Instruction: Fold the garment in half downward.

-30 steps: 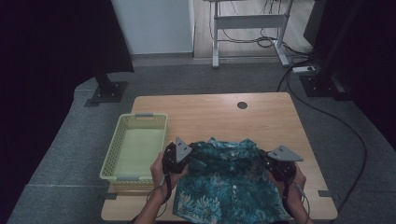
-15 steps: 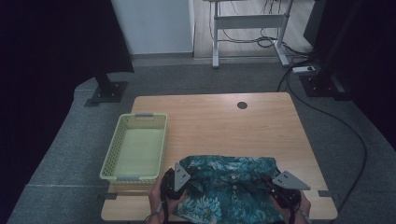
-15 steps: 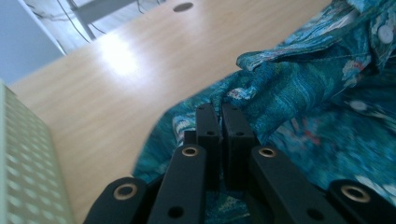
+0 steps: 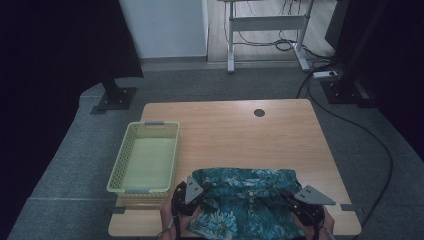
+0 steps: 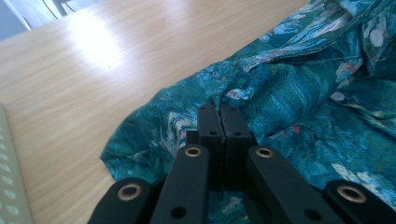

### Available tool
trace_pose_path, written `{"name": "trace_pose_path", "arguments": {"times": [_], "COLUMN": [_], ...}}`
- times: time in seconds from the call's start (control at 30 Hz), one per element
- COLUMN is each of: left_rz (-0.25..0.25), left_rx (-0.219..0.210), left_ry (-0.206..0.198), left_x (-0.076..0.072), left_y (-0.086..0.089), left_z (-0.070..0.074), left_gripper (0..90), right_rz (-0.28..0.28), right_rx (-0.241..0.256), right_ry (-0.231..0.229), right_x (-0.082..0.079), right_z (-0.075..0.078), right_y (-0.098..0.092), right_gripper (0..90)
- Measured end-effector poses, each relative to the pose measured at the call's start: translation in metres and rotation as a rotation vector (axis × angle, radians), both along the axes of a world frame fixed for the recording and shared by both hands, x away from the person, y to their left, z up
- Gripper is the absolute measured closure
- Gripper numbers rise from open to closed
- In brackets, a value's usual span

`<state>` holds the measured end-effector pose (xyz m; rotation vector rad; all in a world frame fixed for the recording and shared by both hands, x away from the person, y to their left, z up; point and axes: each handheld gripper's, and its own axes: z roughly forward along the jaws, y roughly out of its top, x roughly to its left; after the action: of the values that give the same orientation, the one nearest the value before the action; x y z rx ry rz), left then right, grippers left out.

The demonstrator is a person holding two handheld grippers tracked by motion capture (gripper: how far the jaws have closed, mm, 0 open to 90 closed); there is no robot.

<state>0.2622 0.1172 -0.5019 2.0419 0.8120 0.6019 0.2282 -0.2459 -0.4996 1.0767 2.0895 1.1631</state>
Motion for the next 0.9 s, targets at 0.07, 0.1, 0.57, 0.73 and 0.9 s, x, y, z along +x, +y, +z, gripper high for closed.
{"name": "trace_pose_path", "arguments": {"times": [0.07, 0.1, 0.57, 0.73, 0.9], "left_rz": [-0.001, -0.004, -0.047, -0.046, -0.038], "left_rx": [-0.010, -0.019, 0.011, 0.048, 0.081], "left_ry": [0.008, 0.012, 0.077, 0.150, 0.155], "left_x": [-0.002, -0.004, -0.036, -0.032, -0.025], "left_y": [0.001, 0.002, -0.001, -0.005, -0.013], "left_z": [0.000, 0.000, -0.022, -0.044, -0.047], "left_gripper": [89.4, 89.5, 89.5, 89.3, 89.0], "right_rz": [0.004, 0.006, 0.037, 0.033, 0.026], "right_rx": [-0.001, 0.001, 0.003, -0.008, -0.050], "right_ry": [0.001, 0.000, 0.069, 0.157, 0.206], "right_x": [-0.003, -0.004, -0.036, -0.032, -0.022], "right_z": [0.001, 0.001, -0.020, -0.042, -0.053], "right_y": [0.000, 0.000, -0.006, -0.009, -0.007], "right_gripper": [87.1, 87.1, 87.1, 87.0, 87.0]}}
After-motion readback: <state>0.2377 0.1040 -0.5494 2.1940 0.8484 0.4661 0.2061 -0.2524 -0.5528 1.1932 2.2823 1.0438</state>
